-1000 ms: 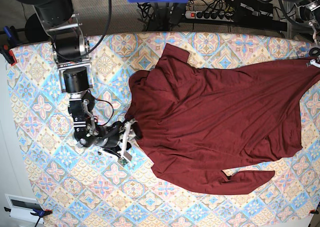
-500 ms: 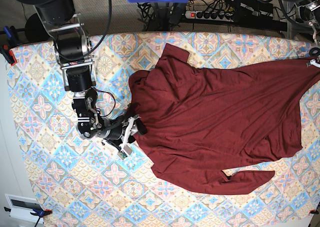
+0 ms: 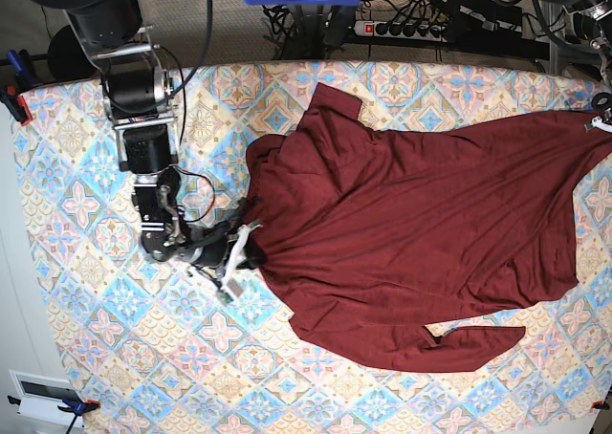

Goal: Layout the t-shirt on the table in an organized manner, then fold the t-shirt properly
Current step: 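Stretch the shirt diagonally with both grippers and lower it flat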

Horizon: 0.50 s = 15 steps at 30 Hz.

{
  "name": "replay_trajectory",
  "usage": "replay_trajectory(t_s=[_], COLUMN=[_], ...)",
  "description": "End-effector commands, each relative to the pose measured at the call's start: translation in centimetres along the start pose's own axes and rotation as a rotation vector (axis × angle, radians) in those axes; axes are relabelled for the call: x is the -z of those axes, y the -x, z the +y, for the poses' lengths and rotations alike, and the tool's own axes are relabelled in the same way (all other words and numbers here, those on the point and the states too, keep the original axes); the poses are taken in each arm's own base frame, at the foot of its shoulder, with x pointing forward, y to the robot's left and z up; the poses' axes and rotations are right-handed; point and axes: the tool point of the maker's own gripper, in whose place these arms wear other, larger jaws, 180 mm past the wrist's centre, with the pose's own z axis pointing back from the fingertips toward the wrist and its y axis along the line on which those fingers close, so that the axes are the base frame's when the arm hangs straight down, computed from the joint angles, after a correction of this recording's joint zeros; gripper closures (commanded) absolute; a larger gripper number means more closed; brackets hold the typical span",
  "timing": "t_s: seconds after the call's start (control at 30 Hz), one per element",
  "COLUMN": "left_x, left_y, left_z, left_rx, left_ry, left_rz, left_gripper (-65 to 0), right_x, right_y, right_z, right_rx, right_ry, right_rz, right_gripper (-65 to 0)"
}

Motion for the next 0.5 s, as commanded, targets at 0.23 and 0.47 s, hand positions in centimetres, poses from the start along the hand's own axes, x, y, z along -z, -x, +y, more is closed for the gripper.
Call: replay_trajectory(t_s=[0.23,0.47], left_x=[-0.4,-0.7], left_y=[-1.4,-3.7], left_z=[-0.3,-4.3], left_rx=[-0.012,-0.082], left_ry=[0.002,0.075], left_rz=[-0.052,-0.122], left_gripper=[-2.2,-2.2], right_x=[-5.7,-10.1], right_y=[-5.6,-7.6], right_z=[-7.3,-11.7], right_rx=[0.004,-0.036], right_ry=[0.152,0.256], right_rz=[-0.147,-0.178], right_gripper=[0.0,0.0])
